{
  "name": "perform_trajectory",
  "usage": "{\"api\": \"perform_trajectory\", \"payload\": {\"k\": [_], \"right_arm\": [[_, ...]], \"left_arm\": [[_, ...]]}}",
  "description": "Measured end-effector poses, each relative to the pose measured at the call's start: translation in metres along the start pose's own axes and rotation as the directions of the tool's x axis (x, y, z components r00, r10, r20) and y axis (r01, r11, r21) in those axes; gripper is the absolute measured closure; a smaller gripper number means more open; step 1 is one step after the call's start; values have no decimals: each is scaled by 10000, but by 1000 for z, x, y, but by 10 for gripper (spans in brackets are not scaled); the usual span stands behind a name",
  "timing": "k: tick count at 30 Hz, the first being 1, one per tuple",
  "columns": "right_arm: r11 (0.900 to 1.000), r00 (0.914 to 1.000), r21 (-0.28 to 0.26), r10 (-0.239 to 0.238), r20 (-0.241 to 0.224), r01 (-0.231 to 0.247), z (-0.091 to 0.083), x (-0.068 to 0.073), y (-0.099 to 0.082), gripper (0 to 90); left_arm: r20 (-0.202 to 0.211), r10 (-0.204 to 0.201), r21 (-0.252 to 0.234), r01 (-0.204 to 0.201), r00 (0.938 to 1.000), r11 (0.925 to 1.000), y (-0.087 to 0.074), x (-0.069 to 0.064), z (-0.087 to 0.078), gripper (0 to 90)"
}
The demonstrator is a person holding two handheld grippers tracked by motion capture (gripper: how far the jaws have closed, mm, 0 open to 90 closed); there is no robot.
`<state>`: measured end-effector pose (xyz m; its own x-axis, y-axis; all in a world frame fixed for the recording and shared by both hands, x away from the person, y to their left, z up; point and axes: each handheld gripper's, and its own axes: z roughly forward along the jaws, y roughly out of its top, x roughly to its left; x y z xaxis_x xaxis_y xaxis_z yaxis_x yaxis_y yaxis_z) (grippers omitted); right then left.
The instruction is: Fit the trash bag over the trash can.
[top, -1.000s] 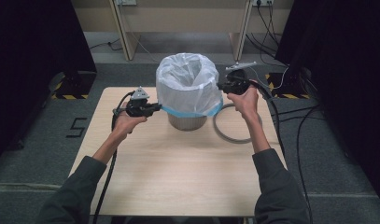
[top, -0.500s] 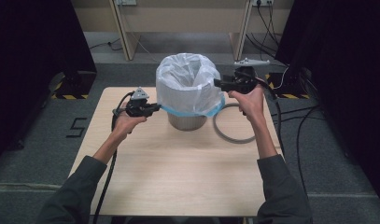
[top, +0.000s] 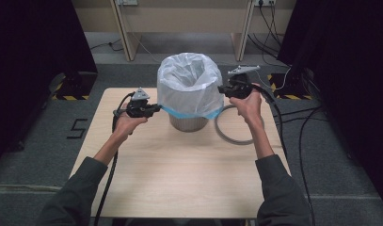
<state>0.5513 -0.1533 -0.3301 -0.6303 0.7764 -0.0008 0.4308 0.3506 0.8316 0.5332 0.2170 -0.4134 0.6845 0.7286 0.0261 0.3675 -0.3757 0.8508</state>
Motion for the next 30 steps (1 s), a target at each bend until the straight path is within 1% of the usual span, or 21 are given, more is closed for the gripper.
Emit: {"api": "perform_trajectory", "payload": {"k": [1, 3, 6, 8, 9, 10, 11, 12, 13, 14, 15, 17, 19, 21, 23, 25, 28, 30], "right_arm": [[9999, 9999, 37, 112, -10, -112, 3, -2, -2, 900], [9996, 9999, 266, 133, 75, -135, 10, -5, -7, 900], [9987, 9997, 442, 241, -84, -237, 18, -7, -16, 900], [9984, 9997, 546, 174, -151, -166, 21, -6, -19, 900], [9983, 9998, 570, 131, -162, -122, 21, -6, -20, 900], [9983, 9998, 572, 129, -157, -120, 20, -5, -21, 881], [9984, 9999, 555, 127, -56, -124, 18, -6, -21, 845], [9982, 9999, 582, 128, 21, -129, 16, -6, -20, 804], [9982, 9998, 566, 182, 50, -185, 14, -8, -20, 745], [9981, 9992, 487, 363, 150, -369, 10, -9, -19, 670], [9982, 9986, 363, 465, 251, -473, 6, -10, -17, 639], [9986, 9983, 150, 503, 290, -508, -4, -11, -12, 571], [9982, 9976, -140, 592, 352, -587, -15, -11, -4, 519], [9968, 9970, -451, 672, 374, -655, -25, -11, 4, 480], [9949, 9965, -719, 733, 405, -703, -33, -10, 13, 471], [9941, 9966, -870, 682, 463, -640, -37, -9, 22, 466], [9926, 9959, -1028, 700, 567, -639, -35, -9, 33, 467], [9910, 9952, -1049, 883, 429, -834, -30, -11, 39, 467]], "left_arm": [[5, -1, 5, 1, 10000, 10000, -1, 0, 1, 860], [27, 33, 117, -33, 10000, 9999, -2, -1, 3, 867], [-139, 157, 417, -151, 9998, 9990, -8, 0, 11, 875], [-112, 39, 571, -33, 9999, 9984, -14, 2, 16, 878], [-87, 59, 680, -53, 9999, 9977, -17, 2, 19, 878], [-60, 125, 794, -120, 9999, 9968, -20, 1, 21, 878], [-36, 84, 774, -81, 10000, 9970, -22, -1, 22, 875], [-12, 97, 801, -96, 10000, 9967, -23, -1, 22, 860], [28, 44, 764, -46, 10000, 9971, -23, -1, 21, 838], [74, -34, 704, 29, 10000, 9975, -23, -1, 19, 809], [59, -66, 614, 63, 10000, 9981, -22, 0, 17, 778], [-55, -128, 412, 130, 9999, 9991, -20, 2, 10, 685], [-43, -105, 251, 106, 9999, 9996, -17, 2, 1, 633], [-64, -174, -37, 173, 9998, 9998, -13, 2, -8, 568], [-27, -370, -271, 369, 9993, 9989, -11, -1, -18, 494], [72, -371, -439, 374, 9993, 9983, -11, -4, -26, 455], [234, -508, -386, 516, 9984, 9979, -15, -9, -33, 394], [281, -472, -282, 480, 9985, 9985, -20, -13, -36, 372]]}}
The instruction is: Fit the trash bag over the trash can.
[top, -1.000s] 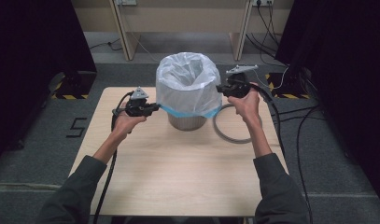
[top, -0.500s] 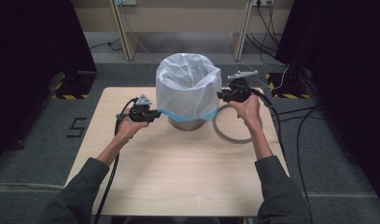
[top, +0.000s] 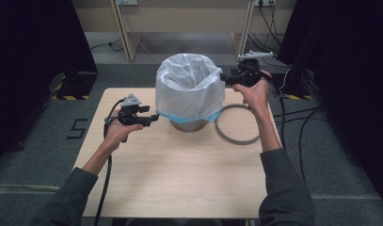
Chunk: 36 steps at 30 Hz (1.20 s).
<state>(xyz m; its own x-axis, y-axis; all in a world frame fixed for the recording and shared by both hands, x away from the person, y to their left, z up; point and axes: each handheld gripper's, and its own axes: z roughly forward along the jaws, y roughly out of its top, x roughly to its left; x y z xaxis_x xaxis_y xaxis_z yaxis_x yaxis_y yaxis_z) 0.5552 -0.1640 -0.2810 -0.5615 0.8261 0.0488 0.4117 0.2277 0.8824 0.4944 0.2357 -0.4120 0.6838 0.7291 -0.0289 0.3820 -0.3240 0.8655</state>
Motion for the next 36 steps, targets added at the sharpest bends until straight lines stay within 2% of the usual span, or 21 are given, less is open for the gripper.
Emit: {"api": "perform_trajectory", "payload": {"k": [4, 6, 8, 13, 17, 20, 22, 25, 27, 29, 31, 33, 36], "right_arm": [[9995, 9996, -164, 267, -21, -267, 9, 0, 10, 466], [9994, 9993, -124, 321, -174, -323, 16, 1, 14, 495], [9998, 9998, 68, 177, 87, -178, 23, 0, 17, 518], [9995, 9998, 270, 181, 127, -184, 34, -9, 15, 678], [9991, 9999, 420, 85, -110, -80, 39, -15, 9, 813], [9985, 9998, 495, 222, -9, -221, 42, -22, 4, 825], [9981, 9996, 559, 264, -108, -257, 45, -24, 1, 810], [9963, 9997, 864, -13, 261, -10, 47, -23, -1, 758], [9959, 9992, 888, 120, 392, -154, 46, -24, 0, 652], [9967, 9973, 685, 384, 620, -426, 40, -26, 4, 567], [9976, 9949, 393, 526, 863, -562, 32, -26, 11, 493], [9978, 9947, 64, 650, 799, -657, 25, -23, 19, 454], [9991, 9969, -94, 413, 663, -407, 20, -11, 31, 411]], "left_arm": [[76, -18, 40, 18, 10000, 10000, -14, -6, -4, 357], [14, 214, 147, -215, 9998, 9997, -22, -11, -4, 356], [44, 283, 232, -284, 9996, 9993, -33, -15, -5, 355], [58, 235, 592, -238, 9997, 9980, -67, -22, -2, 352], [50, -101, 969, 96, 9999, 9953, -93, -21, 1, 354], [-106, -81, 1195, 93, 9999, 9928, -107, -20, 2, 352], [-114, -153, 1272, 166, 9998, 9917, -113, -20, 2, 346], [-208, -22, 1523, 53, 9998, 9883, -120, -20, 2, 330], [-149, -79, 1590, 102, 9999, 9872, -124, -21, 2, 329], [-191, -49, 1776, 82, 9998, 9841, -126, -21, 2, 315], [-175, -3, 1690, 33, 9998, 9856, -126, -22, 2, 307], [-305, -71, 1837, 126, 9995, 9829, -127, -23, 2, 287], [-427, -160, 1917, 239, 9990, 9812, -127, -23, 2, 218]]}}
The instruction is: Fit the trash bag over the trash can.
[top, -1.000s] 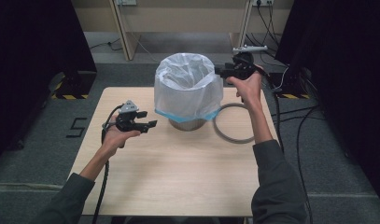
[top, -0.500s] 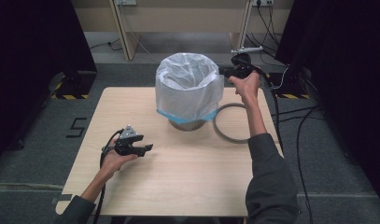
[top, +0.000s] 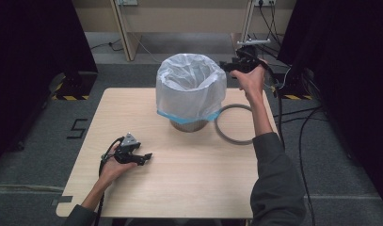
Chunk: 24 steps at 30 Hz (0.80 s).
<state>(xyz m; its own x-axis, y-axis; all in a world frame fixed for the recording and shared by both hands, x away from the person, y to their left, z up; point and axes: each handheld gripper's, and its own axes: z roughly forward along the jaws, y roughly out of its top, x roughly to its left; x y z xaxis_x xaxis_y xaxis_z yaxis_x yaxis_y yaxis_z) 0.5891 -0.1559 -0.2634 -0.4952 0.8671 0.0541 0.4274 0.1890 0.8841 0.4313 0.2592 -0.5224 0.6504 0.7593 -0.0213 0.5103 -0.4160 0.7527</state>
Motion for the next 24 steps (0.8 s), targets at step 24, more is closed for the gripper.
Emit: {"api": "perform_trajectory", "payload": {"k": [24], "right_arm": [[9900, 9873, 612, -1202, -1040, 1269, 98, 104, 50, 328]], "left_arm": [[12, 42, 59, -42, 10000, 10000, 0, 0, 0, 206]]}}
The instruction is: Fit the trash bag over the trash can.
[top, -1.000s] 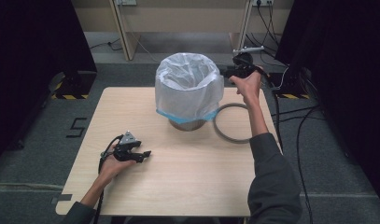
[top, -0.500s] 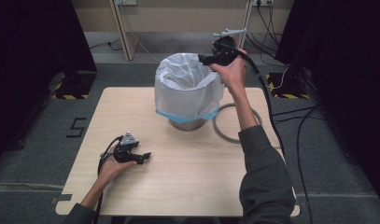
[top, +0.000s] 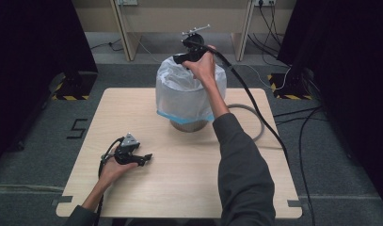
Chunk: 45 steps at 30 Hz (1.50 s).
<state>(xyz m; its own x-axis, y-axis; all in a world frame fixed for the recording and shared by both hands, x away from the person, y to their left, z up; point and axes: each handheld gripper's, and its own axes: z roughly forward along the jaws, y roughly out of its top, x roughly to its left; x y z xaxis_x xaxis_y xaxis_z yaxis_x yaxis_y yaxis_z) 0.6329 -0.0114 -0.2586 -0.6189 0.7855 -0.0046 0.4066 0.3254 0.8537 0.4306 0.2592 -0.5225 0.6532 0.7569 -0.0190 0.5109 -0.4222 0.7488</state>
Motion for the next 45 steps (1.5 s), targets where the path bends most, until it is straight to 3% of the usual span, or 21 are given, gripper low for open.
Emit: {"api": "perform_trajectory", "payload": {"k": [2, 8, 14, 16, 19, 25, 28, 32, 38, 41, 45], "right_arm": [[9999, 9998, -3, 170, -61, -170, 11, 0, 0, 328], [9960, 9996, 898, 4, 296, -30, 40, -4, -8, 321], [9792, 9988, 1993, -425, 227, 372, 57, 3, -18, 319], [9770, 9988, 2098, -444, 205, 391, 59, 5, -21, 319], [9794, 9986, 1967, -505, 160, 464, 57, 7, -20, 334], [9959, 9999, 897, -92, 123, 81, 34, 6, -11, 340], [9989, 10000, 466, 38, -92, -33, 25, 7, -8, 339], [9966, 9976, 800, -133, -674, 187, 29, 17, -14, 324], [9820, 9960, 1816, -374, -817, 518, 49, 26, -25, 307], [9862, 9965, 1612, -249, -792, 375, 45, 23, -21, 309], [9951, 9993, 982, -58, -375, 95, 32, 10, -12, 309]], "left_arm": [[-6, 9, 10, -9, 10000, 10000, 0, 0, 0, 206], [-7, 10, 11, -10, 10000, 10000, 0, 0, 0, 206], [0, -1, 0, 1, 10000, 10000, 0, 0, 0, 206], [-1, -3, 0, 3, 10000, 10000, 0, 0, 0, 206], [0, -12, -8, 12, 10000, 10000, 0, 0, 0, 206], [-2, -19, -16, 19, 10000, 10000, 0, 0, 0, 206], [-3, -22, -18, 22, 10000, 10000, 0, 0, 0, 206], [0, -13, -2, 13, 10000, 10000, 0, 0, 0, 206], [3, -21, -9, 21, 10000, 10000, 0, 0, 0, 207], [4, -23, -10, 23, 10000, 10000, 0, 0, 0, 206], [2, -8, -2, 8, 10000, 10000, 0, 0, 0, 206]]}}
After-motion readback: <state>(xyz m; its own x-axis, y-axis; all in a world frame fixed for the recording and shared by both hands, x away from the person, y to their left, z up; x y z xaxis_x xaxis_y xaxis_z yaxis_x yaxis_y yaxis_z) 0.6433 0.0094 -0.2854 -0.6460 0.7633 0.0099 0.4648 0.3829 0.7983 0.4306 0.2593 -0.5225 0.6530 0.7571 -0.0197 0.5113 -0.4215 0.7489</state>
